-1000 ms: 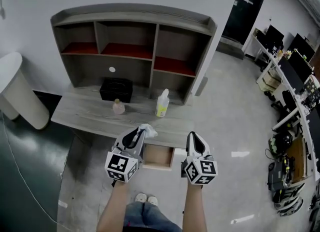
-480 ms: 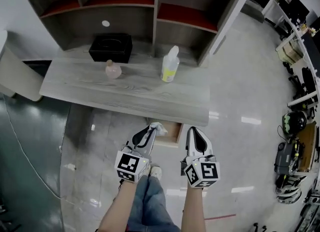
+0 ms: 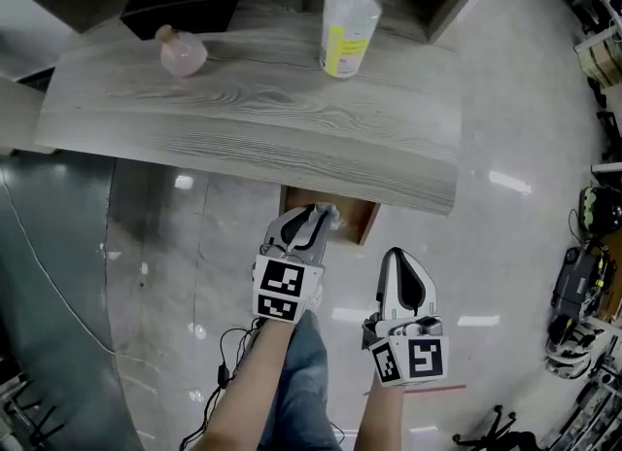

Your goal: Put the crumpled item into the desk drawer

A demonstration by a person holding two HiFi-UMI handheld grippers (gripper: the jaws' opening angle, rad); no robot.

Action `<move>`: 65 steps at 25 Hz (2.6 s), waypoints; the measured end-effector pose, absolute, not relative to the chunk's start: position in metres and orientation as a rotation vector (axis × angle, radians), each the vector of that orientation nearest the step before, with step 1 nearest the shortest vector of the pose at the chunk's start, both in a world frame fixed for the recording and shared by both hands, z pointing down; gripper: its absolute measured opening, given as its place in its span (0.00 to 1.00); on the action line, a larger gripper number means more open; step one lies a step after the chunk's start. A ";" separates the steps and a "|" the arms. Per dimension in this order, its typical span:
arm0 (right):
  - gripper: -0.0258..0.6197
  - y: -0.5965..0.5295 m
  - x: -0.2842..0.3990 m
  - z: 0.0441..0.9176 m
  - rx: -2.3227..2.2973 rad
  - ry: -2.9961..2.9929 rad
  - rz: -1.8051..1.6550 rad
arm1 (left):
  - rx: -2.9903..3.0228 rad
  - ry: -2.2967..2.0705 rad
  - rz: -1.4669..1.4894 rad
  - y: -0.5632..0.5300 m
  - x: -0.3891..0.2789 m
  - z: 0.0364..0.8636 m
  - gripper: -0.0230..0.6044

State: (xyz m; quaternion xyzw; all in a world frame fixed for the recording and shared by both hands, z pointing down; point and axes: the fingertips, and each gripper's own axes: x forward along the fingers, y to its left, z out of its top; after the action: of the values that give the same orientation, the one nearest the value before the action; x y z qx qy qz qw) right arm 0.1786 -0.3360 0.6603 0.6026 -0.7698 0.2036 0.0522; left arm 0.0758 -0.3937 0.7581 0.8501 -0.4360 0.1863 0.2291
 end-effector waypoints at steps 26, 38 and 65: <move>0.06 -0.415 0.202 0.392 2.015 -2.558 0.148 | 2.682 -1.531 0.057 -0.464 0.020 0.410 0.04; 0.06 -0.399 0.207 0.278 2.071 -2.619 -0.131 | 2.885 -1.595 -0.172 -0.439 0.013 0.269 0.04; 0.06 -0.374 0.209 0.273 2.078 -2.594 -0.123 | 2.928 -1.557 -0.196 -0.411 0.017 0.253 0.04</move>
State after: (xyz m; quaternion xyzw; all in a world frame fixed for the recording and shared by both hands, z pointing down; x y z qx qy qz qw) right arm 0.2093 -0.3743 0.2728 0.6220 -0.7767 -0.0369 -0.0921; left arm 0.0166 -0.4115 0.2525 0.8779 -0.4667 -0.0588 -0.0902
